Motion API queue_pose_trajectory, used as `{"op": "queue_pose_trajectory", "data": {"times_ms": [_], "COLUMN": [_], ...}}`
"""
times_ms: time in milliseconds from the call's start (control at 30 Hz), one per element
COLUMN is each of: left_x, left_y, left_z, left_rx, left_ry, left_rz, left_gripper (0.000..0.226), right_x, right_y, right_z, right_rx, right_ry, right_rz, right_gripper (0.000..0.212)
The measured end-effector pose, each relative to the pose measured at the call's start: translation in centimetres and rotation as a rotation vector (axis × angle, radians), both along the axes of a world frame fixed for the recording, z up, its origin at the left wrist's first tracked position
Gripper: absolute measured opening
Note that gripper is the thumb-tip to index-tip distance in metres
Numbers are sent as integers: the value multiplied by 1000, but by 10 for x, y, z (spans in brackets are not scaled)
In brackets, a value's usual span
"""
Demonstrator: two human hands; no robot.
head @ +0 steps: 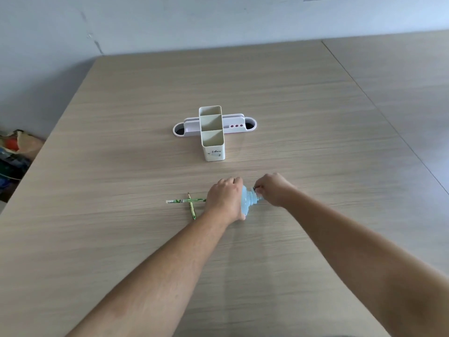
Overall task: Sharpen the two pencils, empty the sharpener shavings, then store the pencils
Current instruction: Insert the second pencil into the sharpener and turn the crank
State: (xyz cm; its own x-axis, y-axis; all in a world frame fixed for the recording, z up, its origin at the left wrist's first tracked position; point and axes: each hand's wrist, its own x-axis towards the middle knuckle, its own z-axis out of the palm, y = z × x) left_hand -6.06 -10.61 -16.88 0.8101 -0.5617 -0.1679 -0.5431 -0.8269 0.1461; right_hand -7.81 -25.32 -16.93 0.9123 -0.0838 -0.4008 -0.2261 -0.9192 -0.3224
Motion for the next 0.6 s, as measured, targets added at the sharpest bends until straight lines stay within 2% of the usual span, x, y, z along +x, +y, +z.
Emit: {"op": "queue_pose_trajectory", "data": {"times_ms": [67, 167, 200, 267, 333, 367, 467, 533, 600], "left_x": [-1, -1, -2, -1, -2, -3, -3, -3, -3], "left_y": [0, 1, 1, 2, 1, 1, -1, 0, 0], "left_z": [0, 0, 1, 2, 2, 2, 0, 0, 0], "left_rx": [-10, -9, -11, -13, -2, -5, -27, -31, -28], "left_ry": [8, -3, -9, -8, -3, 1, 20, 23, 13], "left_rz": [24, 10, 3, -3, -4, 5, 67, 71, 48], "left_gripper": [71, 70, 69, 70, 72, 72, 70, 71, 71], "right_x": [-16, -27, -22, 1, 20, 23, -2, -19, -19], "right_y": [5, -10, -16, -26, -22, -16, 2, -3, -14], "right_z": [-9, 26, 40, 48, 32, 17, -12, 5, 37], "right_rx": [-40, 226, 273, 268, 127, 52, -72, 51, 238], "right_ry": [182, 391, 367, 178, 8, -18, 184, 366, 415], "right_rz": [117, 265, 268, 171, 70, 44, 145, 261, 306], "right_gripper": [26, 22, 22, 21, 21, 22, 26, 25, 23]}}
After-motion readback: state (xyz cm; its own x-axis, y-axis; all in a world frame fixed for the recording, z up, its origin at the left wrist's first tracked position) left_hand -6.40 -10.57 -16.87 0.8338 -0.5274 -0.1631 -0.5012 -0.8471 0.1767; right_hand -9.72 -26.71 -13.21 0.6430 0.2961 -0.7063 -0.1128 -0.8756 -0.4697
